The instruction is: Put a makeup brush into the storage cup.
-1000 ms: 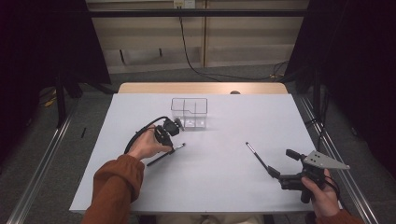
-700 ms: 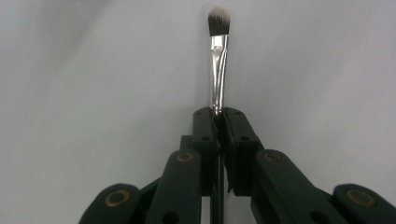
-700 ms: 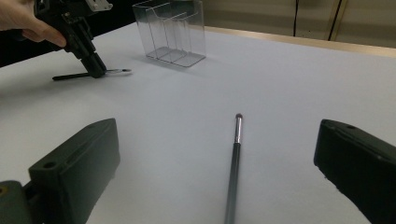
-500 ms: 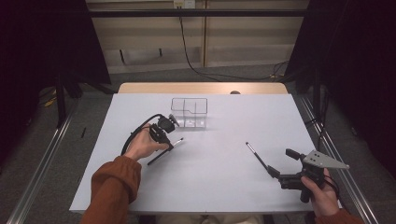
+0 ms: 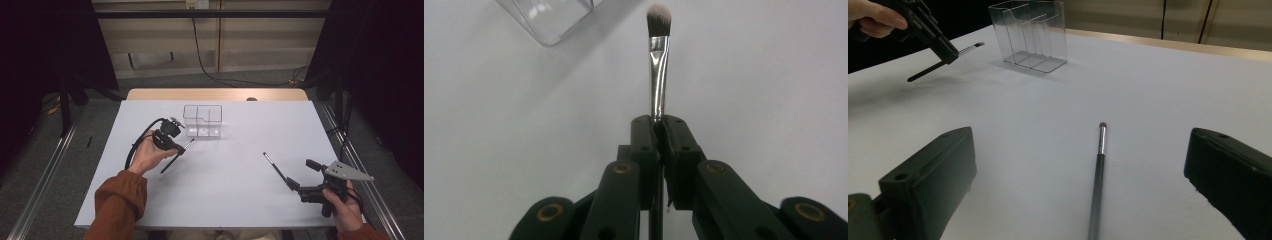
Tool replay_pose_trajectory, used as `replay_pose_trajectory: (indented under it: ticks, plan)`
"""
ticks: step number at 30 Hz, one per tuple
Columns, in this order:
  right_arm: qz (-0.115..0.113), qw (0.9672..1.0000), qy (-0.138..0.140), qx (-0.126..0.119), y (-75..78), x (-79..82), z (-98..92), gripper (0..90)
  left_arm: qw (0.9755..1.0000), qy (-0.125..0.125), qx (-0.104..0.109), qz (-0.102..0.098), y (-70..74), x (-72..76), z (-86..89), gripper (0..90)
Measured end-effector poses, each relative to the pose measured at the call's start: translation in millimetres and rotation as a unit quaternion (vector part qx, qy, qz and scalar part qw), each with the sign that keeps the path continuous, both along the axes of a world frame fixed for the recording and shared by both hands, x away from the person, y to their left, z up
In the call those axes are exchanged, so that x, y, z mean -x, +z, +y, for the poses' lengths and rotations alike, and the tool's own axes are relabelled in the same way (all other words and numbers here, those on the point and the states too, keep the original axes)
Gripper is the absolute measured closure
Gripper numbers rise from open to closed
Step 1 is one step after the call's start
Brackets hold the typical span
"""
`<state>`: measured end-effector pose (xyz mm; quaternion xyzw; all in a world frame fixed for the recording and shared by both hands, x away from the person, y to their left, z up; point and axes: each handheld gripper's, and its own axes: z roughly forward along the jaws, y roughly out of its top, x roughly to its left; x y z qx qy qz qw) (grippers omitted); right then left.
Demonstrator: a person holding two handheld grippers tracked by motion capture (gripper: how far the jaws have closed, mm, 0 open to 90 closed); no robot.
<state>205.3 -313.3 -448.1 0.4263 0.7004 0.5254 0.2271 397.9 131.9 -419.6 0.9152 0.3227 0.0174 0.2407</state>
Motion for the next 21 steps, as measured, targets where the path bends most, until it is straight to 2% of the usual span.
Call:
replay_pose_trajectory:
  ticks: [4, 7, 11, 15, 19, 21]
  plan:
    - [0.000, 1.0000, 0.000, 0.001, 0.1, -0.1, 0.3, 0.0, 0.9998, 0.001, 0.017, -0.006, 3.8, 3.4, 2.8, 84.3]
    - [0.000, 1.0000, 0.000, -0.001, 0.2, -0.1, 0.3, 0.0, 0.9998, 0.000, 0.015, -0.013, 3.7, 6.2, 3.2, 84.4]
    - [-0.001, 1.0000, 0.000, 0.000, 0.1, -0.2, 0.3, 0.0, 0.9992, 0.006, 0.034, -0.020, 5.7, 8.6, 6.7, 84.4]
    - [-0.001, 1.0000, 0.000, 0.001, 0.2, -0.1, 0.3, 0.0, 0.9975, 0.006, 0.056, -0.042, 11.1, 11.9, 10.6, 84.4]
    - [0.000, 1.0000, -0.001, 0.001, 0.2, -0.1, 0.5, 0.0, 0.9940, 0.011, 0.089, -0.063, 17.7, 16.2, 14.6, 84.3]
    - [-0.001, 1.0000, 0.000, 0.001, 0.3, 0.1, 0.5, 0.0, 0.9926, 0.013, 0.097, -0.072, 20.1, 18.0, 15.8, 84.4]
